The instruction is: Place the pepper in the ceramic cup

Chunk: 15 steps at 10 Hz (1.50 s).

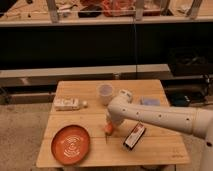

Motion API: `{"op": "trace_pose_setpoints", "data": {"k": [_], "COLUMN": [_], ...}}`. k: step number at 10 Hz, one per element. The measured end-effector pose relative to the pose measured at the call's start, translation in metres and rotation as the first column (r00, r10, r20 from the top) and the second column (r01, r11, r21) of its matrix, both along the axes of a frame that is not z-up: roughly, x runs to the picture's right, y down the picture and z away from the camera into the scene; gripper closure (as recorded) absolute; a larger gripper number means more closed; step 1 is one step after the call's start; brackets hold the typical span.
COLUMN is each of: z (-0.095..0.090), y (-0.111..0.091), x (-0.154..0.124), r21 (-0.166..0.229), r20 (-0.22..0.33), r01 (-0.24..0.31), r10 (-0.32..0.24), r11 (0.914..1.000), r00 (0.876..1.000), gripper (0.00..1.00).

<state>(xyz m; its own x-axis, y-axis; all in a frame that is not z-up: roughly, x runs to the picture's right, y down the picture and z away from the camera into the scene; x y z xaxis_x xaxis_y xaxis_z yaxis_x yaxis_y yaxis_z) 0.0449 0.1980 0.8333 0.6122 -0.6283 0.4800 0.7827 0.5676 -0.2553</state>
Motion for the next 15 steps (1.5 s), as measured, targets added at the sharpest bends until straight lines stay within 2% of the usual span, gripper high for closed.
{"op": "trace_pose_setpoints", "data": {"k": [2,5,8,11,15], "z": [0.0,-0.003,-0.004,-0.007,-0.001], "y": [-0.03,-0.043,-0.08,-0.09,-0.12], "x": [0.009,0.011,0.014,0.016,0.005], "r21": [0.016,0.031,0.047,0.059,0.076], "r20": [-0.013,-0.02,-0.027,-0.029,-0.014], "r01": [-0.02,-0.04,-0.055,-0.063,-0.054], "r10": [0.02,0.041,0.057,0.065,0.055], "r11": [0.9997,0.9987,0.9973,0.9962,0.9957], "r00": [1.0,0.999,0.998,0.997,0.998], "gripper": [0.98,0.98,0.98,0.98,0.98]}}
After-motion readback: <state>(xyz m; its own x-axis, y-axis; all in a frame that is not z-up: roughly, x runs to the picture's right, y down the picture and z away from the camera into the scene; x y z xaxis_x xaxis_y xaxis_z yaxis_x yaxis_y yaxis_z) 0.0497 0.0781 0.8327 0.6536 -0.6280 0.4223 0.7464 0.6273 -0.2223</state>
